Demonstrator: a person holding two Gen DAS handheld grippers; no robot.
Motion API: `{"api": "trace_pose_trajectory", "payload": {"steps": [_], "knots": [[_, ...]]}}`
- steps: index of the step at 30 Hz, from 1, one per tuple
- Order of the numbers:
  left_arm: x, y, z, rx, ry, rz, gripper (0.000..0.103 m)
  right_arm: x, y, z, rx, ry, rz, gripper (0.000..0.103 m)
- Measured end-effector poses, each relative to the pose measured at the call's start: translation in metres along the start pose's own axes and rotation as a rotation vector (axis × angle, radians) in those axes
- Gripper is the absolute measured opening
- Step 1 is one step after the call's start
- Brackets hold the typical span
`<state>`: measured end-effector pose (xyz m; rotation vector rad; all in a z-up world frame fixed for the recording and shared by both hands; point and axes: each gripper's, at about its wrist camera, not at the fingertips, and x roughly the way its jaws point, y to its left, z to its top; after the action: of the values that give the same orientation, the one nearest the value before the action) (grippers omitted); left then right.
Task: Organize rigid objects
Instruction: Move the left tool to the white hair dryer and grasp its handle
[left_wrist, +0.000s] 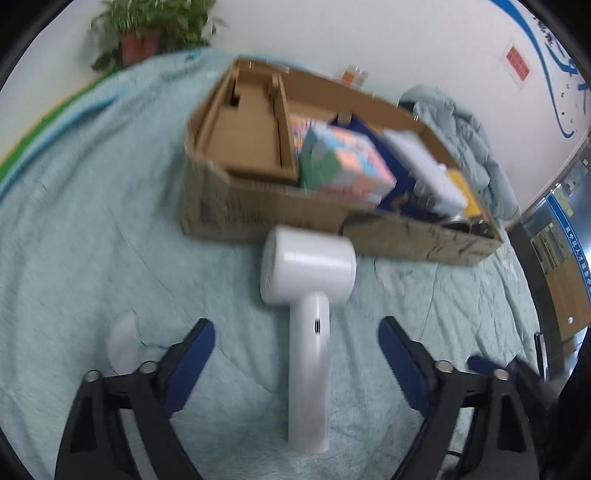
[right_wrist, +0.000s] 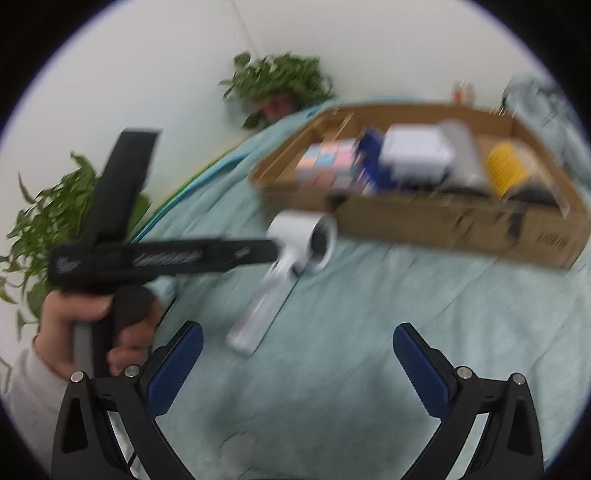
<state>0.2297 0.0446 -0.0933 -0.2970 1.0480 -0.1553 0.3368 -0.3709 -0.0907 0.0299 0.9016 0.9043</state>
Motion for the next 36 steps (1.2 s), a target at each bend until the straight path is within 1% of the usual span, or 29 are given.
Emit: {"api": "trace_pose_trajectory", "payload": {"steps": [1,2,3,4,5,6,7,8,9,11,13,14,17,18,19,20,21,22,23,25,26,27,28,30,31,33,34,35,36], "knots": [[0.01,-0.004,-0.004,0.005,0.022,-0.019,0.072,0.007,0.002,-0.007,0.001,0.034,0.02,0.102],[0.015,-0.008,-0.006,0.015,0.033,-0.029,0.07,0.009,0.004,-0.011,-0.007,0.047,0.026,0.102],[0.024,-0.014,-0.008,0.033,0.053,-0.029,0.062,0.009,0.004,-0.013,-0.02,0.058,0.027,0.102],[0.031,-0.02,-0.01,0.046,0.073,-0.024,0.053,0.007,0.002,-0.014,-0.036,0.058,0.022,0.102],[0.039,-0.026,-0.012,0.061,0.094,-0.008,0.05,0.003,0.001,-0.014,-0.043,0.052,0.018,0.102],[0.044,-0.03,-0.014,0.073,0.102,0.011,0.045,-0.002,-0.002,-0.013,-0.047,0.044,0.013,0.102],[0.048,-0.034,-0.016,0.082,0.112,0.024,0.035,-0.009,-0.009,-0.011,-0.045,0.031,0.003,0.102],[0.051,-0.037,-0.018,0.089,0.119,0.033,0.031,-0.014,-0.012,-0.01,-0.041,0.022,-0.006,0.102],[0.052,-0.042,-0.02,0.097,0.116,0.036,0.029,-0.018,-0.019,-0.009,-0.03,0.013,-0.02,0.101],[0.055,-0.049,-0.024,0.091,0.123,0.028,0.029,-0.022,-0.029,-0.01,-0.002,0.014,-0.038,0.095],[0.055,-0.056,-0.03,0.067,0.135,0.009,0.029,-0.021,-0.038,-0.014,0.027,0.034,-0.051,0.083],[0.055,-0.059,-0.033,0.045,0.151,-0.023,0.029,-0.02,-0.041,-0.017,0.037,0.047,-0.057,0.082],[0.056,-0.071,-0.044,-0.032,0.221,-0.216,0.032,-0.015,-0.045,-0.025,0.051,0.077,-0.065,0.082],[0.055,-0.073,-0.048,-0.045,0.227,-0.248,0.038,-0.013,-0.045,-0.027,0.054,0.091,-0.061,0.082],[0.053,-0.076,-0.052,-0.053,0.228,-0.282,0.046,-0.012,-0.045,-0.028,0.051,0.101,-0.056,0.082],[0.05,-0.079,-0.055,-0.056,0.219,-0.31,0.05,-0.012,-0.043,-0.03,0.04,0.107,-0.053,0.082],[0.047,-0.08,-0.056,-0.055,0.206,-0.311,0.058,-0.011,-0.04,-0.031,0.023,0.109,-0.053,0.082],[0.045,-0.081,-0.057,-0.055,0.183,-0.297,0.064,-0.009,-0.037,-0.031,0.01,0.111,-0.056,0.082],[0.042,-0.08,-0.059,-0.056,0.162,-0.275,0.065,-0.006,-0.034,-0.03,-0.001,0.115,-0.058,0.082],[0.042,-0.077,-0.059,-0.074,0.158,-0.251,0.065,0.005,-0.029,-0.028,-0.006,0.134,-0.058,0.082],[0.044,-0.073,-0.058,-0.085,0.165,-0.255,0.065,0.01,-0.027,-0.028,-0.008,0.143,-0.061,0.081],[0.045,-0.072,-0.056,-0.089,0.165,-0.262,0.065,0.016,-0.023,-0.028,-0.016,0.153,-0.069,0.075],[0.046,-0.075,-0.057,-0.083,0.161,-0.266,0.064,0.02,-0.02,-0.028,-0.028,0.161,-0.074,0.063],[0.046,-0.077,-0.057,-0.07,0.168,-0.27,0.064,0.031,-0.01,-0.03,-0.063,0.18,-0.095,0.05],[0.052,-0.081,-0.053,-0.068,0.173,-0.28,0.064,0.032,-0.007,-0.032,-0.067,0.172,-0.119,0.048],[0.055,-0.081,-0.056,-0.079,0.194,-0.309,0.058,0.032,-0.002,-0.037,-0.057,0.154,-0.15,0.045],[0.055,-0.08,-0.059,-0.079,0.194,-0.314,0.056,0.032,0.002,-0.039,-0.072,0.152,-0.151,0.04],[0.053,-0.081,-0.061,-0.071,0.188,-0.308,0.053,0.031,0.006,-0.041,-0.083,0.148,-0.151,0.038],[0.053,-0.083,-0.063,-0.065,0.191,-0.302,0.044,0.03,0.006,-0.042,-0.071,0.143,-0.149,0.033]]}}
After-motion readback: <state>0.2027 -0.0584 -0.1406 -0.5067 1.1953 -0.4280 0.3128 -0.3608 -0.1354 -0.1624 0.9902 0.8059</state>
